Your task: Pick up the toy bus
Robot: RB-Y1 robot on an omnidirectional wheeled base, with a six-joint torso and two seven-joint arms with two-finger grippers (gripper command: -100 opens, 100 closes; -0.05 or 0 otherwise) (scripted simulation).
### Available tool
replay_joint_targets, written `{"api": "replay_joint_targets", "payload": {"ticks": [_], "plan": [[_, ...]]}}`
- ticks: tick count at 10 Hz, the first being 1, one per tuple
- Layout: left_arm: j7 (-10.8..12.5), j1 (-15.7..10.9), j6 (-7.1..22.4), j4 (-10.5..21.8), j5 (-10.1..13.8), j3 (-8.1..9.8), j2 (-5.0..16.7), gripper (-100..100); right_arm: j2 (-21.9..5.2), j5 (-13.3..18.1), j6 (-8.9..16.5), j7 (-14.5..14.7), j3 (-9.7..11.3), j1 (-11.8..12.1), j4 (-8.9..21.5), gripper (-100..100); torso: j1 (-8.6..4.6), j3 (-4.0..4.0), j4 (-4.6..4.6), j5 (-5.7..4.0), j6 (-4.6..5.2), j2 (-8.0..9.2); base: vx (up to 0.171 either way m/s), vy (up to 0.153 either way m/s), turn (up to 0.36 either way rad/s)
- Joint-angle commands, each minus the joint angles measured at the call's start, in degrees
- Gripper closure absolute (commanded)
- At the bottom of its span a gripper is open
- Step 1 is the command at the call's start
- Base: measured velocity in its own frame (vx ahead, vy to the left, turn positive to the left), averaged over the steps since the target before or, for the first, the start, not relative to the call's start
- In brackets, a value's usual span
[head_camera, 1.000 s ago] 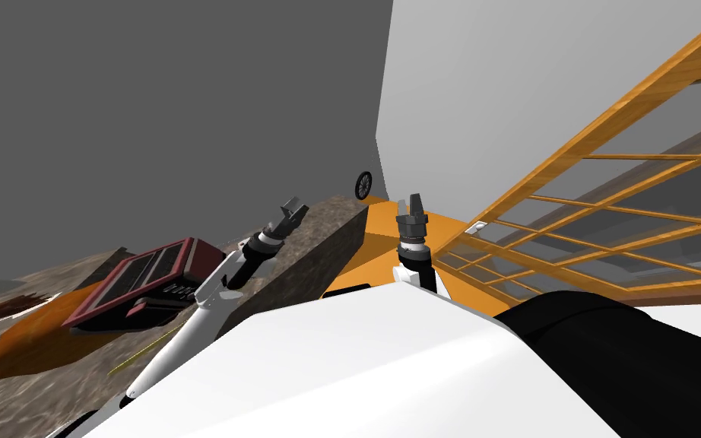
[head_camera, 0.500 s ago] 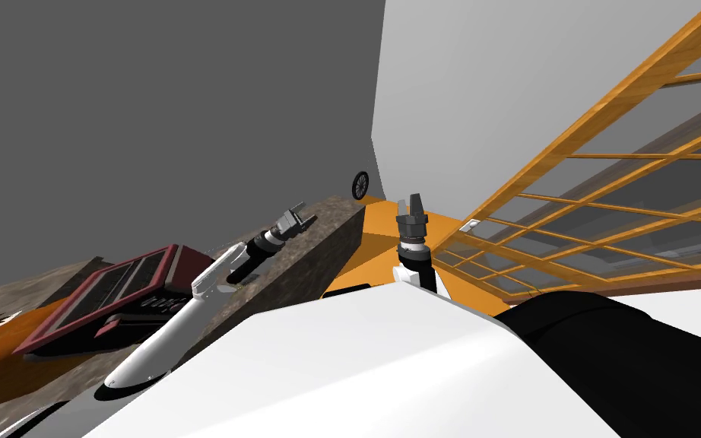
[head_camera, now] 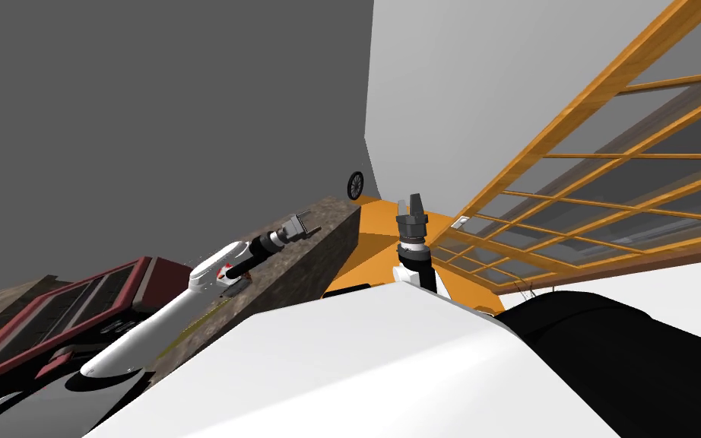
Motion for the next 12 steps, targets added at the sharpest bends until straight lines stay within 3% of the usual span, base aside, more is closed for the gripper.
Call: {"api": "replay_joint_targets", "payload": {"ticks": [1, 2, 3, 4, 5, 6, 7, 8, 9, 10, 11, 12], "plan": [[-1.16, -1.1, -0.67, 1.71, -1.08, -1.38, 1.86, -100, 0.0, 0.0, 0.0, 0.0, 0.0, 0.0, 0.0, 0, 0.0, 0.0, 0.0, 0.0, 0.0, 0.0, 0.029, -0.003, -0.078], [-3.08, -2.74, -1.85, 3.89, -3.08, -3.55, 4.24, -100, 0.0, 0.0, 0.0, 0.0, 0.0, 0.01, 0.0, 0, 0.04, 0.01, 0.0, 0.01, -0.04, 0.01, 0.039, -0.01, -0.147], [-3.08, -2.74, -1.85, 4.16, -3.08, -3.82, 4.91, -100, 0.0, 0.0, 0.0, 0.0, 0.0, 0.0, 0.0, 0, 0.02, -0.02, -0.01, 0.01, -0.01, -0.02, 0.033, -0.005, -0.088], [-4.99, -4.36, -3.12, 6.63, -5.06, -6.2, 7.2, -100, 0.0, 0.0, 0.0, 0.0, 0.0, 0.01, 0.0, 0, 0.02, -0.01, 0.0, 0.01, -0.04, -0.01, 0.039, -0.011, -0.195], [-4.99, -4.36, -3.12, 6.63, -5.06, -6.33, 8.01, -100, 0.0, 0.0, 0.0, 0.0, 0.0, 0.0, 0.0, 0, 0.0, -0.02, -0.01, 0.0, 0.0, -0.03, 0.032, -0.001, -0.108], [-6.87, -5.94, -4.47, 8.86, -7.03, -8.78, 10.35, -100, 0.0, 0.0, 0.0, 0.0, 0.0, 0.01, 0.0, 0, 0.03, 0.0, 0.0, 0.02, -0.05, 0.0, 0.033, 0.004, -0.171], [-6.87, -5.94, -4.47, 9.14, -7.03, -8.91, 11.16, -100, 0.0, 0.0, 0.0, 0.0, 0.0, 0.0, 0.0, 0, 0.05, -0.01, -0.01, 0.02, -0.01, -0.01, 0.028, 0.008, -0.105], [-8.73, -7.48, -5.88, 11.58, -8.98, -11.54, 12.93, -100, 0.0, 0.0, 0.0, 0.0, -0.01, 0.01, 0.0, 0, 0.07, 0.01, 0.0, 0.02, -0.05, 0.02, 0.036, 0.01, -0.199], [-8.73, -7.48, -5.88, 11.68, -8.98, -11.54, 14.34, -100, 0.0, 0.0, 0.0, 0.0, 0.0, 0.0, 0.0, 0, 0.08, 0.0, 0.0, 0.02, -0.02, 0.0, 0.029, 0.01, -0.139], [-10.54, -8.94, -7.33, 14.09, -10.89, -13.97, 16.28, -100, 0.0, 0.0, 0.0, 0.0, -0.01, 0.01, 0.0, 0, 0.08, 0.01, 0.0, 0.02, -0.05, 0.01, 0.025, 0.013, -0.219], [-10.54, -8.94, -7.33, 14.26, -10.89, -14.22, 17.55, -100, 0.0, 0.0, 0.0, 0.0, 0.0, 0.0, 0.0, 0, 0.09, 0.01, 0.0, 0.03, -0.02, 0.02, 0.019, 0.019, -0.1], [-12.3, -10.3, -8.83, 16.87, -12.75, -16.37, 19.4, -100, 0.0, 0.0, 0.0, 0.0, -0.01, 0.01, 0.0, 0, 0.11, 0.03, 0.01, 0.03, -0.07, 0.06, 0.02, 0.026, -0.212]]}}
